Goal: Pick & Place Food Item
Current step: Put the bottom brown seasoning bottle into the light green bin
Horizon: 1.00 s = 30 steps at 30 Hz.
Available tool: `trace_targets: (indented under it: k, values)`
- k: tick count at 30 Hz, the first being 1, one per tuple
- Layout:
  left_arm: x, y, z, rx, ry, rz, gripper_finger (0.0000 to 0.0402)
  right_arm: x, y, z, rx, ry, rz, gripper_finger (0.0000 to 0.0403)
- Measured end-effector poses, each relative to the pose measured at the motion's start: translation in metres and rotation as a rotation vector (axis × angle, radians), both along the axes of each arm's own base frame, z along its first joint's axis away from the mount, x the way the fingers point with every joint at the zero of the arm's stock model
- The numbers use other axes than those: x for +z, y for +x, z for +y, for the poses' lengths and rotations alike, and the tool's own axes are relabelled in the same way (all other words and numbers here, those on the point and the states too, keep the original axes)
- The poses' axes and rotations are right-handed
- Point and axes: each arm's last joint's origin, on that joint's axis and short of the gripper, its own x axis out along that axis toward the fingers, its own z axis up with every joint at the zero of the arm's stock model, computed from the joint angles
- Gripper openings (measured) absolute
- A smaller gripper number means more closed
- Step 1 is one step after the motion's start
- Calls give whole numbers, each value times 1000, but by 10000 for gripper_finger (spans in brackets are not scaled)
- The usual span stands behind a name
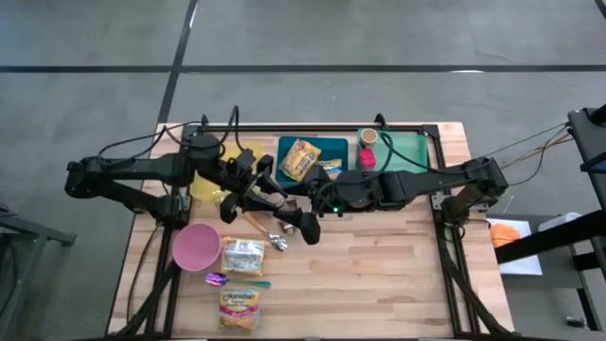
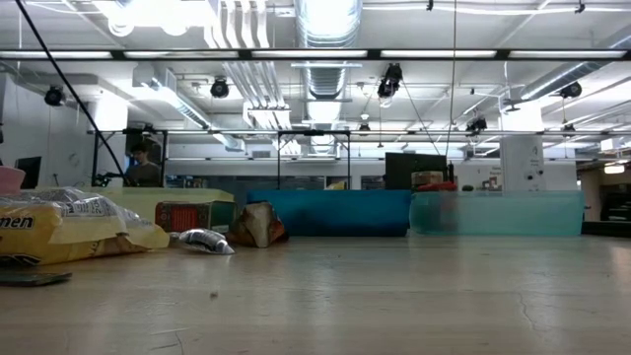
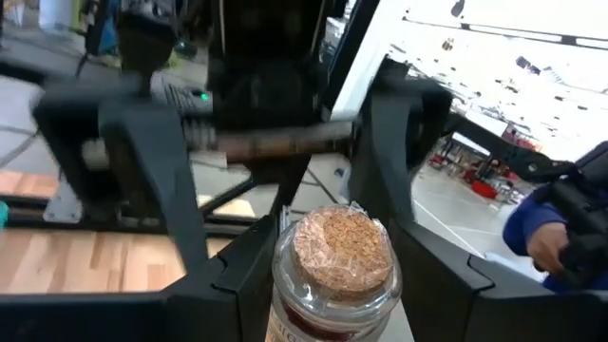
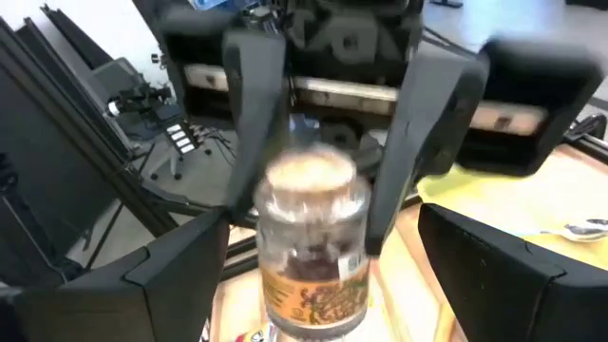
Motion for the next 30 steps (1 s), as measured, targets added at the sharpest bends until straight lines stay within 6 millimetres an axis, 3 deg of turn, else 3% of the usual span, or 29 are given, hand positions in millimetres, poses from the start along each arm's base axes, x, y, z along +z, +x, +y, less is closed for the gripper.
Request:
trace_targets:
  k: [6, 17, 21, 28, 30]
  values:
    - [3, 0, 0, 2, -1, -20, 178, -9, 9, 1, 17, 6, 11, 338]
    - [2, 0, 0, -14, -23, -3, 178, -6, 10, -1, 26, -17, -28, 334]
    - [2, 0, 0, -19, -23, 0, 178, -6, 11, -4, 19, -18, -28, 298]
    - [2, -1, 1, -11, -12, -10, 178, -6, 11, -5, 15, -3, -27, 195]
    - [2, -1, 1, -14, -14, -10, 178, -6, 11, -5, 17, -9, -25, 186]
